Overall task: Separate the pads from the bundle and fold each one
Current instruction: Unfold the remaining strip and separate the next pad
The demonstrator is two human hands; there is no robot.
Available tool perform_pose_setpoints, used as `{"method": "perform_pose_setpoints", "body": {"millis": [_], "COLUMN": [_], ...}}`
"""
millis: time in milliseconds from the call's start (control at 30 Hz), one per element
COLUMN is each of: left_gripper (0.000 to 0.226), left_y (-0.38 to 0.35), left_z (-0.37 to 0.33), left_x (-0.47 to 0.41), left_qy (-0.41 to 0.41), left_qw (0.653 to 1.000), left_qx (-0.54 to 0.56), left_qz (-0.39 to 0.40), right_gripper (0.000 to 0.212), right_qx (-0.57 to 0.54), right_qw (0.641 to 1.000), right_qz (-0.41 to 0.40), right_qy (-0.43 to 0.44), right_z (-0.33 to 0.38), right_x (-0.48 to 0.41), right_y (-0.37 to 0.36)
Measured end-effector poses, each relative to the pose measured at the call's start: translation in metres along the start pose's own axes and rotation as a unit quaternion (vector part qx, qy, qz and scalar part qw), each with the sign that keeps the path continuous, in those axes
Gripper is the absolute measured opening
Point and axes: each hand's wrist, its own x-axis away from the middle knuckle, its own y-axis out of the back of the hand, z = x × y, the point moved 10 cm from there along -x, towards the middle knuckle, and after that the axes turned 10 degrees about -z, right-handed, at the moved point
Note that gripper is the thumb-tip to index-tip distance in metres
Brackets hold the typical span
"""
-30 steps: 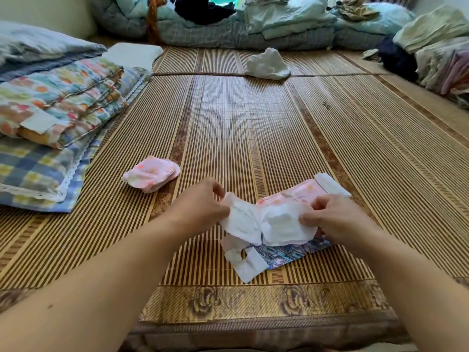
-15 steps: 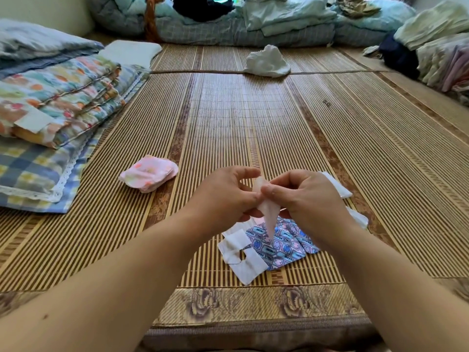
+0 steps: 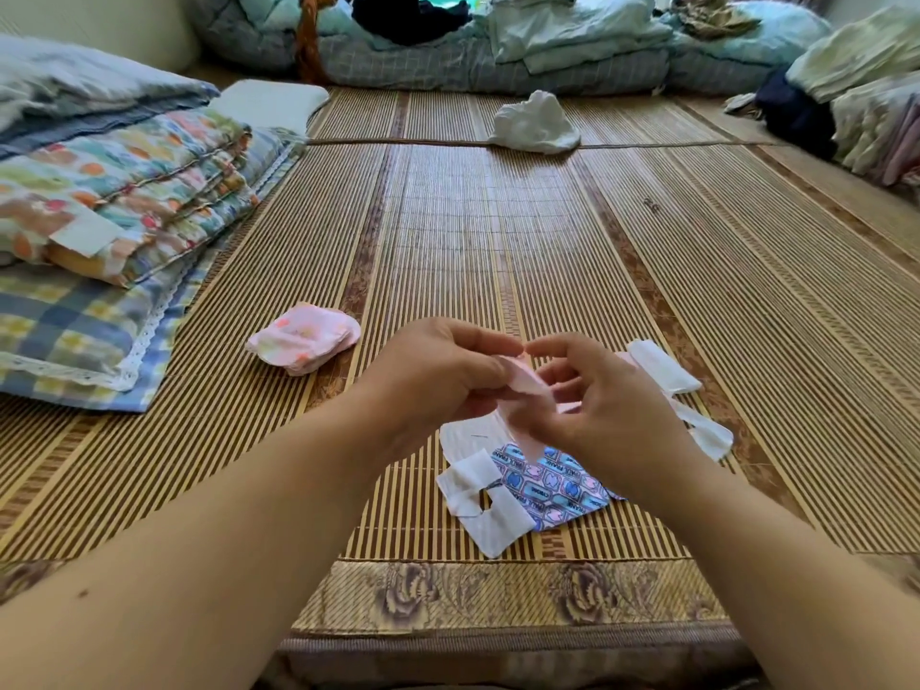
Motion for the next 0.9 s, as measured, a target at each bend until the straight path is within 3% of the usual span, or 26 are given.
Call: {"method": "perform_pose_setpoints", "body": {"millis": [67,200,300,433,500,600,733,900], "left_gripper": [0.026,0.041,0.032,0.035,0.039,0.040,0.049,0.054], "left_y": [-0.002,0.007,0.002,0.000,0.008,0.050,0.143,0.205], "left_z": [-0.004,-0.026,-0.021,-0.007,-0.006,-0.017,-0.023,-0.002], "left_x": [0.001,0.004,0.007,0.003,0.000,-0.008,-0.021,-0.037], "left_qy": [-0.002,-0.154,-0.114,-0.073,-0.078,-0.110,-0.130,-0.104], "left_qw": [0.999,0.985,0.993,0.997,0.997,0.988,0.949,0.908], "left_qx": [0.042,-0.069,0.013,0.021,-0.005,-0.065,-0.151,-0.274], "left_qz": [0.005,-0.040,0.005,0.024,0.006,-0.088,-0.245,-0.300], "right_gripper": [0.005,0.009,0.008,0.024,0.036,0.065,0.083,0.084], "right_qx": [0.015,-0.162,-0.275,-0.310,-0.249,-0.013,0.206,0.291], "right_qw": [0.999,0.982,0.948,0.934,0.956,0.997,0.973,0.938], "right_qz": [-0.049,-0.061,-0.041,-0.026,-0.029,0.000,0.089,0.176], "right_qy": [0.018,-0.077,-0.153,-0.175,-0.151,-0.070,-0.054,-0.059], "right_z": [0.000,-0.017,-0.025,-0.024,-0.022,-0.019,-0.044,-0.072], "right_x": [-0.004,-0.012,-0.012,-0.012,-0.013,-0.013,-0.003,0.007], "right_y": [0.009,0.015,0.010,0.004,0.004,0.003,-0.014,-0.030]}}
